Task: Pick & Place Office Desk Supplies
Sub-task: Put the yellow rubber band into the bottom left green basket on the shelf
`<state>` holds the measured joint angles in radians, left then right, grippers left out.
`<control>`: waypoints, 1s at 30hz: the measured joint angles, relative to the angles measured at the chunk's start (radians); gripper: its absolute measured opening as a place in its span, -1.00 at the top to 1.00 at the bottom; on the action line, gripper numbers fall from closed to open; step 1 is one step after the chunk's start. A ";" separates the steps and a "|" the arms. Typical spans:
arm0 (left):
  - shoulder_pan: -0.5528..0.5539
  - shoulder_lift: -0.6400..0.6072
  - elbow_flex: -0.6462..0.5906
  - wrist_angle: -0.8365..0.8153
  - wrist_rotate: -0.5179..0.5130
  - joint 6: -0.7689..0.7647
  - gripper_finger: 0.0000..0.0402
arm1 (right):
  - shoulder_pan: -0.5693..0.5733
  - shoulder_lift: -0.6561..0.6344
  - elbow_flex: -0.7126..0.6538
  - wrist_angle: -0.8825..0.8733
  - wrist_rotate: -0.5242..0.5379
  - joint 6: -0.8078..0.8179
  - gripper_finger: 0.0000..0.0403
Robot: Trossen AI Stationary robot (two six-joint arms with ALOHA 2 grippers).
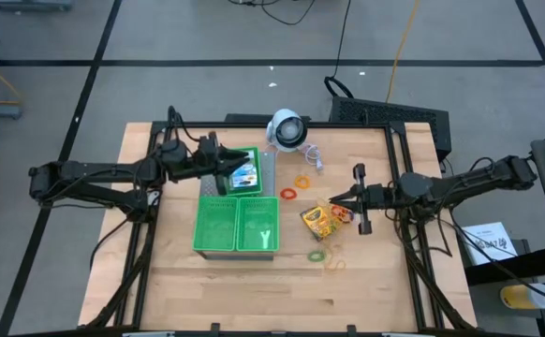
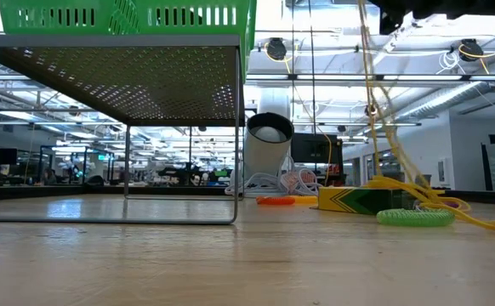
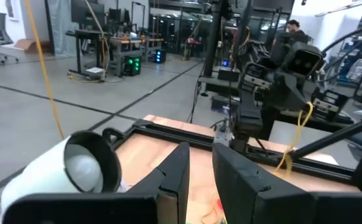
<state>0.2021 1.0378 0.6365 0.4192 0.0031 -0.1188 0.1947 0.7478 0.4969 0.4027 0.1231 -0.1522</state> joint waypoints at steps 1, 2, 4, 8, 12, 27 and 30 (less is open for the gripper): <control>-0.005 0.000 0.000 -0.002 0.000 0.000 0.62 | 0.002 0.000 0.000 0.004 0.000 -0.002 1.00; -0.012 0.000 0.000 -0.001 0.000 0.000 0.62 | 0.003 0.000 0.000 0.007 0.000 -0.004 1.00; -0.024 0.000 0.000 -0.002 0.000 0.000 0.62 | 0.004 0.000 0.000 0.019 0.003 -0.018 1.00; -0.042 0.000 0.000 -0.002 0.000 0.006 0.62 | 0.004 0.000 0.000 0.077 0.081 -0.037 1.00; -0.056 0.000 0.000 0.006 0.000 -0.006 0.62 | 0.003 0.000 0.000 0.127 0.109 -0.047 1.00; -0.297 0.148 0.206 0.047 -0.064 0.180 0.03 | 0.004 0.062 0.000 0.266 -0.011 -0.025 1.00; -0.329 0.244 0.287 0.010 -0.054 0.221 -0.23 | 0.004 0.116 0.000 0.349 -0.025 -0.046 1.00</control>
<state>-0.1265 1.2822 0.9237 0.4296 -0.0508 0.1025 0.1986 0.8633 0.4969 0.7521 0.0982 -0.1979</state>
